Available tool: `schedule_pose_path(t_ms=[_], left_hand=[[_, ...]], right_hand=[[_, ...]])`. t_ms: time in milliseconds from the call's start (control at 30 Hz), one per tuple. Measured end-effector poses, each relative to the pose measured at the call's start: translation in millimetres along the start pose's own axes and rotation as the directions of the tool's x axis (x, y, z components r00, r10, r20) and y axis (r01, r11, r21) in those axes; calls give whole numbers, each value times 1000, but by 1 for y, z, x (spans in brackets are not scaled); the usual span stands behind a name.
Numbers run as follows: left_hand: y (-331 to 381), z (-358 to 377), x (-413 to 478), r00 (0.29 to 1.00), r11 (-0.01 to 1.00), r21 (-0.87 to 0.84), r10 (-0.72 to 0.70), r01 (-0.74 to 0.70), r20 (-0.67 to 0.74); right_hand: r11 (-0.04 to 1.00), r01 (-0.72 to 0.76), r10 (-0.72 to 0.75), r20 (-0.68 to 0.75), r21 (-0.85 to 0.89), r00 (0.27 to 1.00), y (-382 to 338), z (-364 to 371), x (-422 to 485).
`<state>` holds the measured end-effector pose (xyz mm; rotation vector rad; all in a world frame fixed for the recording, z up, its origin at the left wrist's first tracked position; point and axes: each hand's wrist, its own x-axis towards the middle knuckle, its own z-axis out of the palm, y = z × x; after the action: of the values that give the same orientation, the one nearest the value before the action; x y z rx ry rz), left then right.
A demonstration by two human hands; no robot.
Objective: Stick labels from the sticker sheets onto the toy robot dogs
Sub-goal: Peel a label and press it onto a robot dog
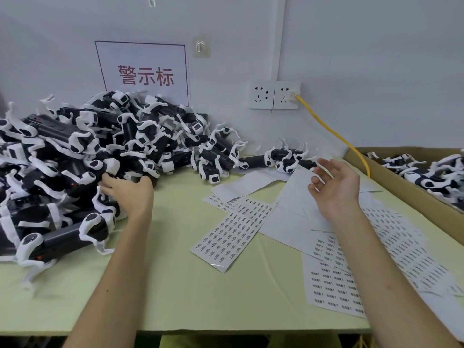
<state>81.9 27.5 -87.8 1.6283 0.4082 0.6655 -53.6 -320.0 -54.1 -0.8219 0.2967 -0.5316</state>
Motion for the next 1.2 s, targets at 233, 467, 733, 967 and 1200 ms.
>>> schedule_pose_path(t_ms=[233,467,733,967,1200], left_hand=[[2,2,5,986,988,136,-93,74,140],[1,-4,-6,988,967,252,5,-45,156],[19,18,-59,955,949,261,100,-175,278],[19,28,-77,887,916,228,218,-330,407],[18,30,-85,856,893,192,299,-407,420]], right_hand=[[1000,-12,12,-6,-7,1000,0,-1,-1],[1000,-14,14,8,-9,1000,1,1,0],[999,-12,13,2,-40,1000,1,2,-1],[998,-29,28,-5,-48,1000,2,3,-3],[997,-31,31,-5,-65,1000,3,3,-3]])
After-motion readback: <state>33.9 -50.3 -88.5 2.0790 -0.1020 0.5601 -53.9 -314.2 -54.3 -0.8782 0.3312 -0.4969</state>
